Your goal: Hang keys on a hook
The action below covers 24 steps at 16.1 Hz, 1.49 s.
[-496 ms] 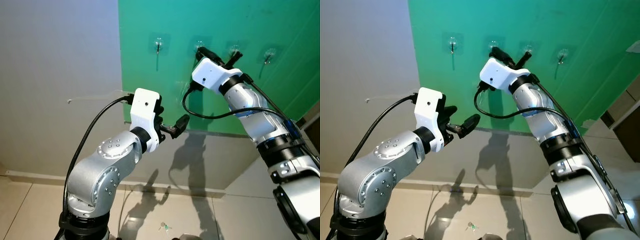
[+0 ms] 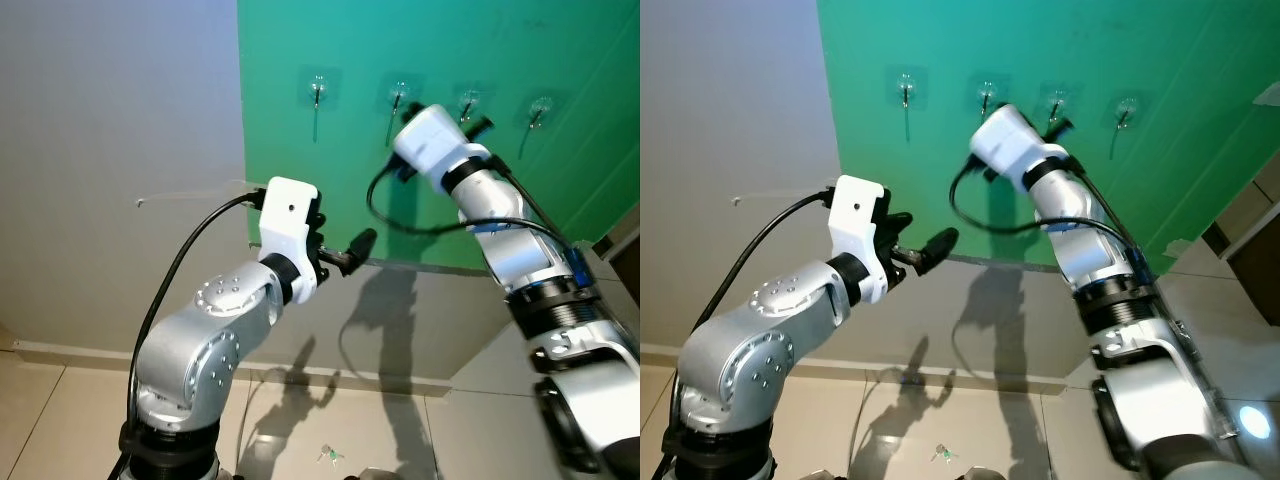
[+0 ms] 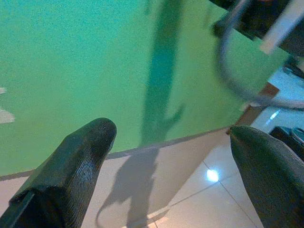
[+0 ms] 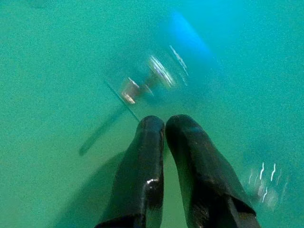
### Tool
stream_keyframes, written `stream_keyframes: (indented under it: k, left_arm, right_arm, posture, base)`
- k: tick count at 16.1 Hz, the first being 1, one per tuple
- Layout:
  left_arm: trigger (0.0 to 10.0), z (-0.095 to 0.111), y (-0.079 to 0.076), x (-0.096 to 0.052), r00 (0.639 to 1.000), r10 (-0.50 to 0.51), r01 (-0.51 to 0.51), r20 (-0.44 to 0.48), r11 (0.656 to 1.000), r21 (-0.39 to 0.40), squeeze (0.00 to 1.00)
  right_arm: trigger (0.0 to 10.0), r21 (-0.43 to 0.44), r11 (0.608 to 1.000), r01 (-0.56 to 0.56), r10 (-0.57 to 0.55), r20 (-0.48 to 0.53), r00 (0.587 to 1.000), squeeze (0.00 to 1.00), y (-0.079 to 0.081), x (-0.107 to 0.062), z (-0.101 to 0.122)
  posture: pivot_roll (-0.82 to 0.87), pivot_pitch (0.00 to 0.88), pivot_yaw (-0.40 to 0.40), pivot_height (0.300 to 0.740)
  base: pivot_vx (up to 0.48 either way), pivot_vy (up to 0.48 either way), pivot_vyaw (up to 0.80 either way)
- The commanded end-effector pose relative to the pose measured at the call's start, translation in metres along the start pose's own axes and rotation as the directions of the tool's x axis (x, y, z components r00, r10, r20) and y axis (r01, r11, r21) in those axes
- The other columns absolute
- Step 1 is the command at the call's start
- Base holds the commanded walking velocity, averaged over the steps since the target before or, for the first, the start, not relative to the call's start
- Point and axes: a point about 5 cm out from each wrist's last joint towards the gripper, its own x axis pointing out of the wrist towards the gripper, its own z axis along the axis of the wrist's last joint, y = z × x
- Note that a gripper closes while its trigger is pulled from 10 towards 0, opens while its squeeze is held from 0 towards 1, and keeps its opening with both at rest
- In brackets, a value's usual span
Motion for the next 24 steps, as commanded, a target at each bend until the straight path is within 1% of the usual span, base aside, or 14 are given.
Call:
stream_keyframes:
  k: [1, 2, 4, 5, 7, 8, 10, 13, 14, 15, 17, 18, 20, 24]
  left_arm:
    - [10.0, 0.001, 0.006, 0.003, 0.999, 0.032, -0.032, 0.007, 0.999, -0.002, 0.0]
    - [10.0, -0.004, 0.019, 0.007, 0.994, 0.107, -0.107, 0.008, 0.994, -0.016, 0.0]
    - [10.0, -0.012, 0.037, 0.011, 0.977, 0.214, -0.214, 0.017, 0.977, -0.021, 0.0]
    - [10.0, -0.014, 0.041, 0.012, 0.973, 0.232, -0.231, 0.014, 0.973, -0.026, 0.0]
    - [10.0, -0.025, 0.062, 0.016, 0.933, 0.358, -0.358, 0.041, 0.934, -0.022, 0.0]
    - [10.0, -0.027, 0.066, 0.016, 0.921, 0.386, -0.385, 0.051, 0.923, -0.015, 0.0]
    - [10.0, -0.051, 0.086, 0.014, 0.887, 0.462, -0.461, 0.02, 0.886, -0.043, 0.0]
    - [10.0, -0.068, 0.095, 0.01, 0.877, 0.48, -0.476, 0.006, 0.87, -0.126, 0.0]
    - [10.0, -0.085, 0.094, 0.012, 0.876, 0.478, -0.481, -0.058, 0.863, -0.154, 0.0]
    - [10.0, -0.092, 0.092, 0.012, 0.882, 0.466, -0.472, -0.074, 0.867, -0.159, 0.0]
    - [10.0, -0.101, 0.078, 0.014, 0.9, 0.429, -0.435, -0.079, 0.897, -0.084, 0.0]
    - [10.0, -0.101, 0.078, 0.016, 0.898, 0.436, -0.44, -0.067, 0.896, -0.059, 0.0]
    - [10.0, -0.101, 0.089, 0.012, 0.867, 0.497, -0.499, -0.042, 0.865, -0.063, 0.0]
    - [10.0, -0.107, 0.089, 0.005, 0.887, 0.459, -0.462, -0.051, 0.883, -0.081, 0.0]
  right_arm:
    - [10.0, 0.165, 0.985, 0.049, -0.036, -0.079, 0.996, 0.0, -0.008, -0.005, -0.015]
    - [10.0, 0.354, 0.93, 0.095, -0.041, -0.155, 0.987, 0.0, -0.003, -0.011, -0.029]
    - [10.0, 0.529, 0.84, 0.122, -0.006, -0.216, 0.976, 0.0, 0.01, -0.024, -0.046]
    - [10.0, 0.544, 0.83, 0.123, 0.004, -0.227, 0.974, 0.0, 0.012, -0.026, -0.049]
    - [10.0, 0.683, 0.721, 0.118, 0.091, -0.262, 0.961, 0.0, 0.031, -0.046, -0.066]
    - [10.0, 0.695, 0.709, 0.117, 0.105, -0.268, 0.958, 0.0, 0.035, -0.05, -0.069]
    - [10.0, 0.729, 0.68, 0.082, 0.203, -0.294, 0.934, 0.0, 0.068, -0.083, -0.09]
    - [10.0, 0.707, 0.698, 0.112, 0.239, -0.378, 0.895, 0.0, 0.085, -0.11, -0.108]
    - [10.0, 0.674, 0.728, 0.122, 0.208, -0.387, 0.898, 0.0, 0.084, -0.114, -0.108]
    - [10.0, 0.665, 0.737, 0.119, 0.198, -0.381, 0.903, 0.0, 0.083, -0.115, -0.106]
    - [10.0, 0.593, 0.796, 0.124, 0.119, -0.354, 0.928, 0.0, 0.077, -0.102, -0.096]
    - [10.0, 0.59, 0.796, 0.134, 0.106, -0.354, 0.929, 0.0, 0.078, -0.098, -0.094]
    - [10.0, 0.56, 0.812, 0.162, 0.074, -0.374, 0.924, 0.0, 0.082, -0.096, -0.096]
    - [10.0, 0.568, 0.816, 0.108, 0.119, -0.349, 0.93, 0.0, 0.094, -0.091, -0.09]
  posture:
    - [-0.14, 0.0, -0.087, 0.74]
    - [-0.14, 0.0, -0.081, 0.74]
    - [-0.14, 0.0, -0.064, 0.74]
    - [-0.14, 0.0, -0.064, 0.74]
    - [-0.14, 0.0, -0.04, 0.74]
    - [-0.14, 0.0, -0.036, 0.74]
    - [-0.15, 0.0, -0.013, 0.74]
    - [-0.16, 0.0, 0.001, 0.74]
    - [-0.16, 0.0, 0.007, 0.74]
    - [-0.17, 0.0, 0.014, 0.74]
    - [-0.17, 0.0, 0.028, 0.74]
    - [-0.16, 0.0, 0.03, 0.74]
    - [-0.15, 0.0, 0.032, 0.74]
    - [-0.12, 0.0, 0.022, 0.74]
  base:
    - [0.0, 0.0, 0.0]
    - [0.0, 0.0, 0.0]
    - [0.0, 0.0, 0.0]
    - [0.0, 0.0, 0.0]
    - [0.0, 0.0, 0.0]
    - [0.0, 0.0, 0.0]
    - [0.0, 0.0, 0.0]
    - [0.0, 0.0, 0.0]
    - [0.0, 0.0, 0.0]
    - [0.0, 0.0, 0.0]
    - [0.0, 0.0, 0.0]
    - [0.0, 0.0, 0.0]
    - [0.0, 0.0, 0.0]
    - [0.0, 0.0, 0.0]
